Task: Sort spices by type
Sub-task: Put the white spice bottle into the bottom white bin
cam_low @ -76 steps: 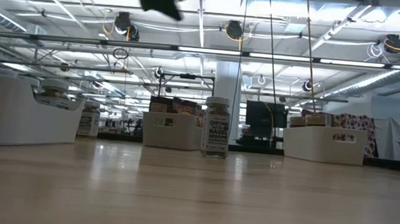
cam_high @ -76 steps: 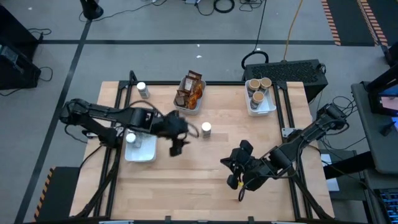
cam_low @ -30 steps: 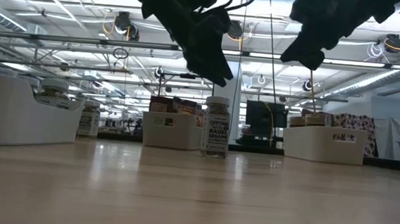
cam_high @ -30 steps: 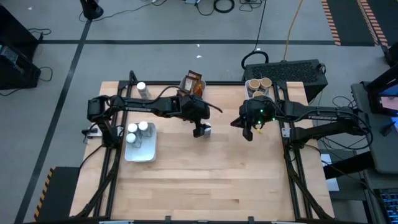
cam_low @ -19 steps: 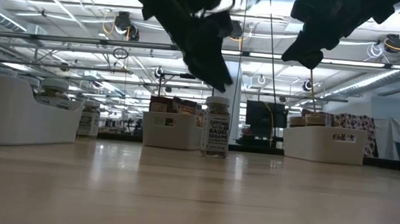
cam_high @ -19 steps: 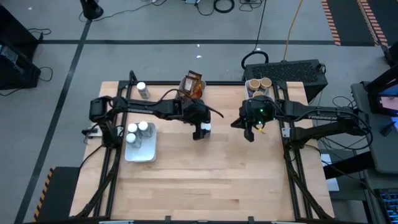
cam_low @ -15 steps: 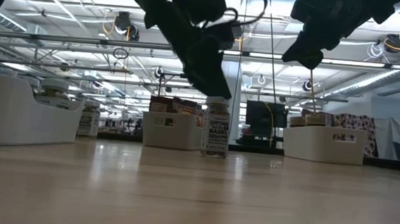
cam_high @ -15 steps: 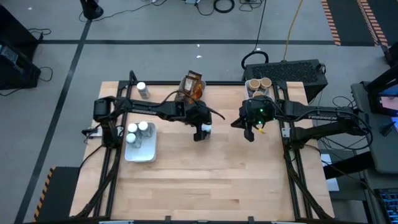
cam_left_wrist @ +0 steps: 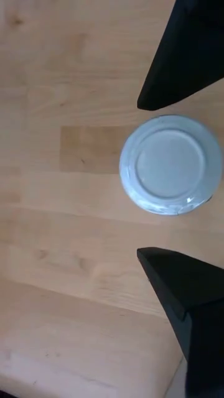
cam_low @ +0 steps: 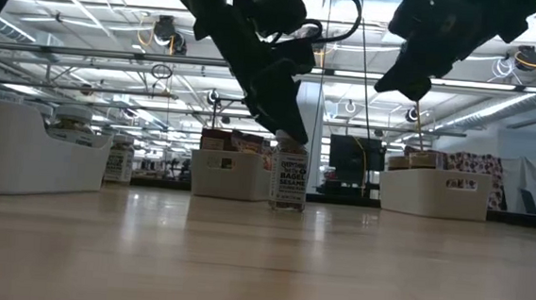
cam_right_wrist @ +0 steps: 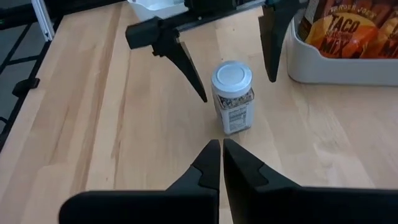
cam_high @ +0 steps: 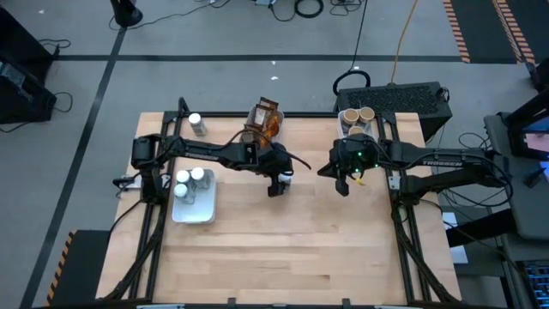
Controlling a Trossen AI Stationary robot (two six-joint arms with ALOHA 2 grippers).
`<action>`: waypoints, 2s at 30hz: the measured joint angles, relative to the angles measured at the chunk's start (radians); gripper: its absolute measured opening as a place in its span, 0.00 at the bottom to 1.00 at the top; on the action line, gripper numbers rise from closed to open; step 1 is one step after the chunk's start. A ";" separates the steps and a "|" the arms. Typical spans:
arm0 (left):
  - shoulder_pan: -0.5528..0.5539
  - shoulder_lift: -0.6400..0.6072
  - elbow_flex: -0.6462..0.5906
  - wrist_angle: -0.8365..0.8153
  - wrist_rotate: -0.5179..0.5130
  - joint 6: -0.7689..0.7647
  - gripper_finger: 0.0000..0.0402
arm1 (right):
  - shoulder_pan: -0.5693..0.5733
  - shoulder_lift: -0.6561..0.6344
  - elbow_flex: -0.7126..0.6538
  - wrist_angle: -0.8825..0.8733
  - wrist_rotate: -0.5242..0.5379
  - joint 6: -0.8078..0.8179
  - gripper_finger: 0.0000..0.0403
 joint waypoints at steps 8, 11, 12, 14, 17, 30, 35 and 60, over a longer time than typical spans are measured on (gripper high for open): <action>0.000 0.000 0.000 -0.001 -0.001 0.000 0.76 | 0.000 0.000 -0.004 0.001 0.000 0.002 0.00; 0.000 0.008 0.000 0.003 -0.001 -0.001 0.71 | 0.000 0.000 -0.004 0.001 0.000 0.007 0.00; 0.000 0.011 0.000 -0.002 -0.001 -0.001 0.70 | 0.000 0.000 -0.004 0.001 0.000 0.007 0.00; 0.000 0.023 0.000 -0.005 -0.001 -0.001 0.69 | 0.000 0.000 -0.004 0.001 0.000 0.007 0.00; 0.000 0.034 0.000 -0.012 -0.001 -0.007 0.69 | 0.000 0.000 -0.004 0.000 0.000 0.007 0.00; 0.000 0.025 0.001 0.007 -0.001 -0.027 0.62 | 0.000 0.000 -0.004 -0.004 0.000 0.003 0.00; 0.000 0.024 0.001 0.000 -0.001 -0.031 0.52 | 0.000 0.000 -0.004 -0.003 0.000 -0.004 0.00; -0.118 -0.360 0.030 -0.622 -0.259 -0.806 0.52 | -0.032 0.000 -0.004 0.090 -0.005 -0.066 0.00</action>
